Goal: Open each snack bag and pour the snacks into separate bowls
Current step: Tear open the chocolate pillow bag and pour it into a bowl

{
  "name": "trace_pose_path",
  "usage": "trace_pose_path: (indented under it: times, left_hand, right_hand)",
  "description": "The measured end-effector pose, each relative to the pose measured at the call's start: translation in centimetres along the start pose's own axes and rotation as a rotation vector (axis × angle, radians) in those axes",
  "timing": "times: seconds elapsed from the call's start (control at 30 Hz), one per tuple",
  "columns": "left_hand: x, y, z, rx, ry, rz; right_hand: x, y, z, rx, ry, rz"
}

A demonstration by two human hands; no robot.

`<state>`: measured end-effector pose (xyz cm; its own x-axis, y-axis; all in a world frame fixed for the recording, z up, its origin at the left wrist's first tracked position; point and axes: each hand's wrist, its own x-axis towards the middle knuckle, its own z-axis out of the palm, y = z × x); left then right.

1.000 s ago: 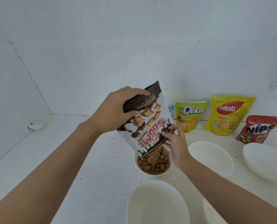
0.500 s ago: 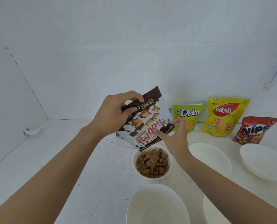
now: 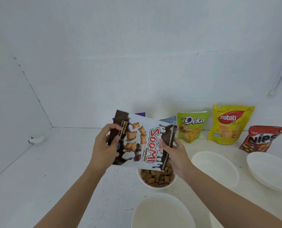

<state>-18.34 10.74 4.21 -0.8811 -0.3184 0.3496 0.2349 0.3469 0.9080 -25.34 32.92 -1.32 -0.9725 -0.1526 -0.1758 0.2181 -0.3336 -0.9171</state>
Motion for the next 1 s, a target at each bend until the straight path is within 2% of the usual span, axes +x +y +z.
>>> trace_pose_path:
  times: [0.07, 0.2, 0.3, 0.5, 0.6, 0.8, 0.9, 1.0]
  left_hand:
    - [-1.0, -0.4, -0.1, -0.092, 0.081, -0.066]
    - [-1.8, -1.5, -0.5, -0.197, 0.193, -0.264]
    - [-2.1, -2.3, -0.6, -0.128, 0.119, -0.410]
    - [-1.7, -3.6, -2.2, 0.264, -0.138, -0.414]
    - [-0.9, -2.1, -3.5, 0.407, -0.101, -0.298]
    - [-0.3, 5.5, -6.5, 0.692, 0.242, 0.071]
    - [-1.5, 8.9, -8.9, 0.695, 0.209, 0.202]
    - [-4.0, 11.0, -11.2, 0.862, 0.191, 0.296]
  right_hand:
    - [-0.2, 0.1, 0.6, 0.001, -0.045, -0.001]
    - [-0.2, -0.1, 1.6, -0.097, -0.015, -0.052]
    - [0.0, -0.8, 2.2, -0.352, 0.042, -0.185]
    - [0.0, -4.6, 4.5, -0.775, 0.011, -0.594]
    - [-0.8, -6.3, 6.7, -0.923, -0.125, -0.713]
    - [-2.0, -8.2, 12.1, -1.007, -0.259, -0.887]
    - [-2.8, -8.4, 15.0, -1.062, -0.415, -0.977]
    - [-5.0, -7.8, 18.1, -1.068, -0.609, -1.069]
